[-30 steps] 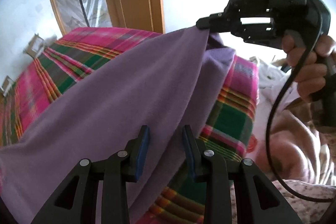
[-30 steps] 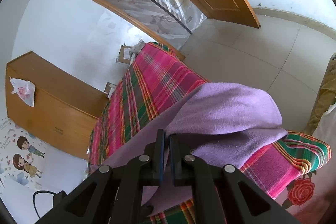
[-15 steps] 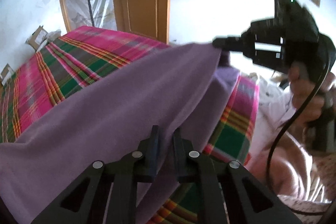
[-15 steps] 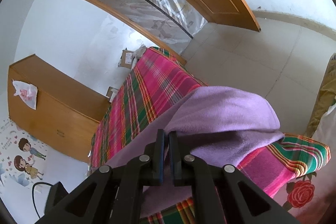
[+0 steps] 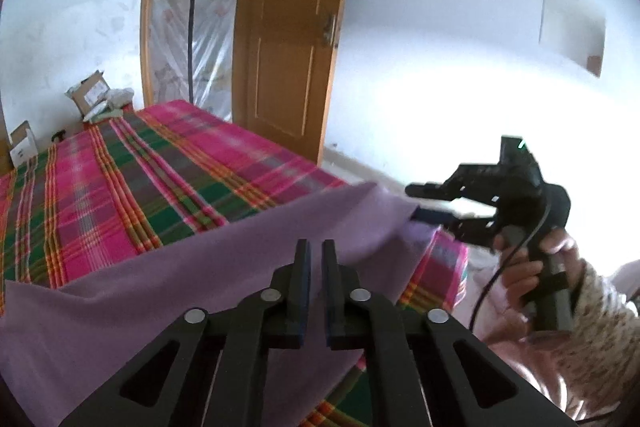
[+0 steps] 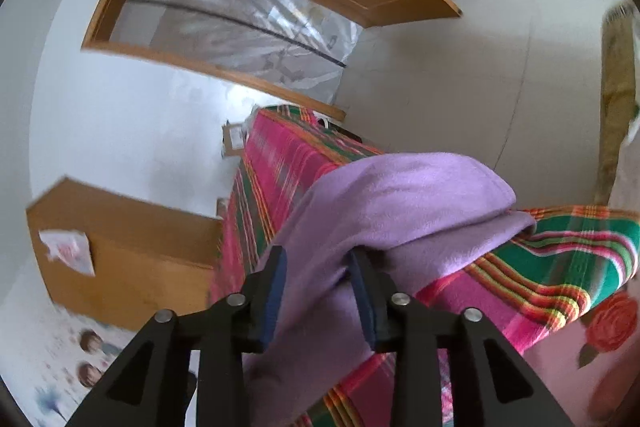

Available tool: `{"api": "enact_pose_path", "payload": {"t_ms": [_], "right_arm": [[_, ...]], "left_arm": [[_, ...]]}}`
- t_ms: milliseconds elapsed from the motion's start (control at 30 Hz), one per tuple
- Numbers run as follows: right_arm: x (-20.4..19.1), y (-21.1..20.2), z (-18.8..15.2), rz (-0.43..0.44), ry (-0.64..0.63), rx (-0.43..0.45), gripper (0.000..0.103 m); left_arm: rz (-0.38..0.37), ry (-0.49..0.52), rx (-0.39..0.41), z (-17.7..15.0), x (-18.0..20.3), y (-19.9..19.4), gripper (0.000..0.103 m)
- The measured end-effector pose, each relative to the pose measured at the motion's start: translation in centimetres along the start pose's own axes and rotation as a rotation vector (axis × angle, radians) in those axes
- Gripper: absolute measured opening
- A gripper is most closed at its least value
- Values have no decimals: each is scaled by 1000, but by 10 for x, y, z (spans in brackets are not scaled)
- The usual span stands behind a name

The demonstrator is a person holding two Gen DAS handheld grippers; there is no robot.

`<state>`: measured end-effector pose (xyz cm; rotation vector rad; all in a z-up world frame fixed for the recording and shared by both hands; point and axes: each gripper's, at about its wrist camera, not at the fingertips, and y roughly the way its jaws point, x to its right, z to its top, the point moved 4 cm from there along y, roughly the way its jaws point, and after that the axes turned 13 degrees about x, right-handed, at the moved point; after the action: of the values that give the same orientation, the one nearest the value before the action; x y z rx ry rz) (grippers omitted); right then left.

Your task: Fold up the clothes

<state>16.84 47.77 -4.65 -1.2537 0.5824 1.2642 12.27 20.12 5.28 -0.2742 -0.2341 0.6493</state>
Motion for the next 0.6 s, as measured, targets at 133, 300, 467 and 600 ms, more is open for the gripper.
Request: {"api": "enact_pose_path", "payload": {"t_ms": [133,300,467,600], "right_arm": [[2,4,5,-7,27,10,35],[-1,8,8,-46,-11,21,29],[-11,10,11,-66,-81,27,6],[-26,10,15,-45,-92,47,5]], "left_arm": [[-7,8,48,11,0,-8,5],[-13,0,-28,-3,0,0,5],[-67,27,-121,-24,13,9,15],[-80,71,-173,-39,23,15,31]]}}
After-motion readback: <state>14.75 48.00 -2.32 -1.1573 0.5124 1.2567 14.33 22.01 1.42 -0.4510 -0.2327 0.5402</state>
